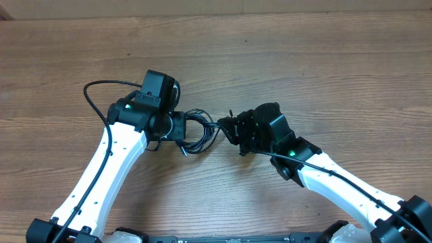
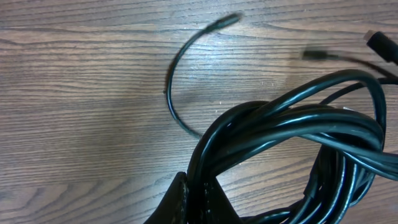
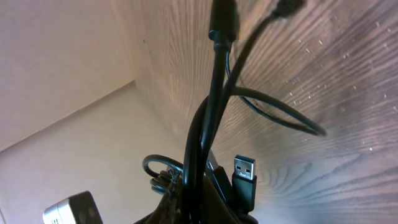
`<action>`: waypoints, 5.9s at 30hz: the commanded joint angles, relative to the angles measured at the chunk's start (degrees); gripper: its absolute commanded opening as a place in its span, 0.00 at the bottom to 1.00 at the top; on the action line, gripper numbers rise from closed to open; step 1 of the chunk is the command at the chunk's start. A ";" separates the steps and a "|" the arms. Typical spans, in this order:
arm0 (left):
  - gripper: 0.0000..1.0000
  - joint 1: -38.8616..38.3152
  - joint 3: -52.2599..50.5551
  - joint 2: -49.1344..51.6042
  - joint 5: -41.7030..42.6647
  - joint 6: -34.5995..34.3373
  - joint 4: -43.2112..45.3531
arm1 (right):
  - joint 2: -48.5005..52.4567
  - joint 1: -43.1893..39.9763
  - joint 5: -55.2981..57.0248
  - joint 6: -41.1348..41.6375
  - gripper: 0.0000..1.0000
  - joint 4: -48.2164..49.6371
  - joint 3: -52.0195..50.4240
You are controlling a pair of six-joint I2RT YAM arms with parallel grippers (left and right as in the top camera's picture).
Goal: Untangle cables
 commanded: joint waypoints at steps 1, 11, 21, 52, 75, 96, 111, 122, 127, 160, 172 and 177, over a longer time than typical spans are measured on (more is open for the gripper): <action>0.04 -0.11 1.33 -1.11 0.00 -1.62 0.59 | 0.39 0.24 1.77 -9.99 0.04 0.96 1.18; 0.05 -0.11 1.33 -1.09 -0.02 -6.99 3.02 | 0.35 0.22 -8.48 -35.74 0.04 7.23 1.18; 0.69 -0.11 1.33 -1.09 -0.04 -9.81 4.76 | 0.17 0.24 -11.15 -42.29 0.04 6.27 1.18; 0.79 0.52 1.20 -2.03 -2.73 -8.02 1.68 | 0.17 0.22 -11.39 -42.21 0.04 3.34 1.18; 0.92 0.52 -10.10 -53.92 -5.11 -7.80 -1.31 | 0.15 0.07 -37.11 -48.06 0.04 21.51 1.18; 0.65 0.50 -33.22 -59.19 11.58 -16.20 12.31 | 0.17 0.07 -42.75 -25.59 0.04 26.29 1.18; 0.35 0.46 -33.73 -59.19 12.09 -15.93 12.94 | 0.17 0.07 -45.07 -17.99 0.04 26.03 1.18; 0.43 0.46 -35.47 -59.17 12.02 -15.96 14.34 | 0.17 0.07 -45.75 -17.97 0.04 26.03 1.18; 0.52 0.46 -37.18 -59.17 12.02 -15.96 15.39 | 0.17 0.07 -46.53 -17.75 0.04 26.03 1.18; 0.05 0.46 -43.93 -59.17 15.89 -22.40 18.51 | 0.17 0.07 -38.25 -23.54 0.04 25.53 1.18; 0.04 0.46 -43.85 -59.17 9.86 -19.32 21.86 | 0.17 0.07 -22.91 -27.52 0.04 3.80 1.18; 0.04 0.46 -42.86 -59.17 9.84 -11.76 22.51 | 0.17 0.07 -20.46 -27.52 0.04 -0.39 1.16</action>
